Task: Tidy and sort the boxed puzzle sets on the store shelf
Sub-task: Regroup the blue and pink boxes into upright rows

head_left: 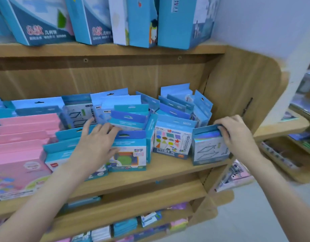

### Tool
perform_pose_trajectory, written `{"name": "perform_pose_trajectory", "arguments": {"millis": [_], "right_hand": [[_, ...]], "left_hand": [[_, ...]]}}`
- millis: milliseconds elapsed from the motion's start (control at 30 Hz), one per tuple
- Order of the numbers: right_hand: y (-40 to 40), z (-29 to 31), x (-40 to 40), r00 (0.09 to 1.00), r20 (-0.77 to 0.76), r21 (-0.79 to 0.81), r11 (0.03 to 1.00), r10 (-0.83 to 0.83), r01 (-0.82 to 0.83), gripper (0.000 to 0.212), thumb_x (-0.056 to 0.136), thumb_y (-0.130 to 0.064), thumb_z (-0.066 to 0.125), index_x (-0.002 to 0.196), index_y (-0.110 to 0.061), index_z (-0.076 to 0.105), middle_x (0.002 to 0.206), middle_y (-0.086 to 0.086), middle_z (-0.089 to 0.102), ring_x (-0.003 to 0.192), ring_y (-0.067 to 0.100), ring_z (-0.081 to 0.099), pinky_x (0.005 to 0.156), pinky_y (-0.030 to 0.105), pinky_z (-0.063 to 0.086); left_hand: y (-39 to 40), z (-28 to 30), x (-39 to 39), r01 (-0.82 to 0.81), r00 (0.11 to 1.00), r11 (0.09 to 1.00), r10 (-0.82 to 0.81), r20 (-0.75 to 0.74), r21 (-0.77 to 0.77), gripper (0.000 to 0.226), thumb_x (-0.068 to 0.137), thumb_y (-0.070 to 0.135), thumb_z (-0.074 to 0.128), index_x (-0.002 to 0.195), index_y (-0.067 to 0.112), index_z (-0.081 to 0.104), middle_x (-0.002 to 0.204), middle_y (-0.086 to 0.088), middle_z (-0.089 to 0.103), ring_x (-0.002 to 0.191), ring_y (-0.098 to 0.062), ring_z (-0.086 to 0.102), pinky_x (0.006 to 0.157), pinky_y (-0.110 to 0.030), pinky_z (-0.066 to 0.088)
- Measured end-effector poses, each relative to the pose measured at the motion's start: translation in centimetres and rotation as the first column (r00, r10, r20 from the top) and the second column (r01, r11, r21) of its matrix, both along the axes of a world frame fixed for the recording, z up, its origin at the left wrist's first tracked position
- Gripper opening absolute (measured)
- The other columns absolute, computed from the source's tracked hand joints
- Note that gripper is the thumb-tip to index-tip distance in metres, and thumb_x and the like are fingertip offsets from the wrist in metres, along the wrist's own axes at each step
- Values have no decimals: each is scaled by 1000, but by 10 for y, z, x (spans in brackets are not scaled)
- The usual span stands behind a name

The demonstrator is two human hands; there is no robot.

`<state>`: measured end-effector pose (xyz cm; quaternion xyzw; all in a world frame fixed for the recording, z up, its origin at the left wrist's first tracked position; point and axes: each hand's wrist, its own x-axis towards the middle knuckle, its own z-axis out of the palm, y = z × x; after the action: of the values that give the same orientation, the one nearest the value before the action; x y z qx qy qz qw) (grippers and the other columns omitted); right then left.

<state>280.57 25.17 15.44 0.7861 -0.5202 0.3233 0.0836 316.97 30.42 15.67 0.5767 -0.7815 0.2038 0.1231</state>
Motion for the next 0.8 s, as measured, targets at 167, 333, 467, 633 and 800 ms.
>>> {"name": "perform_pose_trajectory", "arguments": {"millis": [167,333,467,633,800], "right_hand": [[-10,3,-15,996,-40,-12,996,-85,84,15,84,8,54,93,2,64,86,17,65,84,36,54,72,44,48],[-29,3,-22,976,-189,-6,994,-110,111,28,69,17,62,91,-1,60,77,16,63,76,36,57,91,51,42],[-28,3,-18,976,-191,-16,995,-104,102,50,65,20,59,112,2,55,99,20,61,92,39,55,89,47,43],[-21,-10,-9,963,-269,47,998,-29,44,38,76,6,62,113,1,58,124,23,53,113,41,50,96,52,41],[-12,15,22,994,64,72,993,84,-89,30,92,-15,50,122,-7,52,126,10,52,116,24,46,94,36,40]], "left_hand": [[-2,13,-55,176,983,984,-178,-54,-38,63,67,35,78,119,10,52,112,-10,59,104,-30,57,107,-50,13],[-19,19,-105,143,990,983,-140,-34,113,64,89,47,46,141,15,28,146,-5,30,136,-23,23,112,-44,-4],[-19,16,-91,160,986,983,-154,-67,90,60,78,41,65,127,10,50,129,-9,52,120,-30,47,108,-50,18],[-9,8,-57,131,980,990,-137,-141,-54,43,79,40,45,105,13,64,106,-5,63,101,-20,46,96,-41,23],[-3,-6,-42,93,978,993,-106,-180,-76,38,80,36,40,93,14,68,96,-2,66,93,-18,45,90,-38,26]]}}
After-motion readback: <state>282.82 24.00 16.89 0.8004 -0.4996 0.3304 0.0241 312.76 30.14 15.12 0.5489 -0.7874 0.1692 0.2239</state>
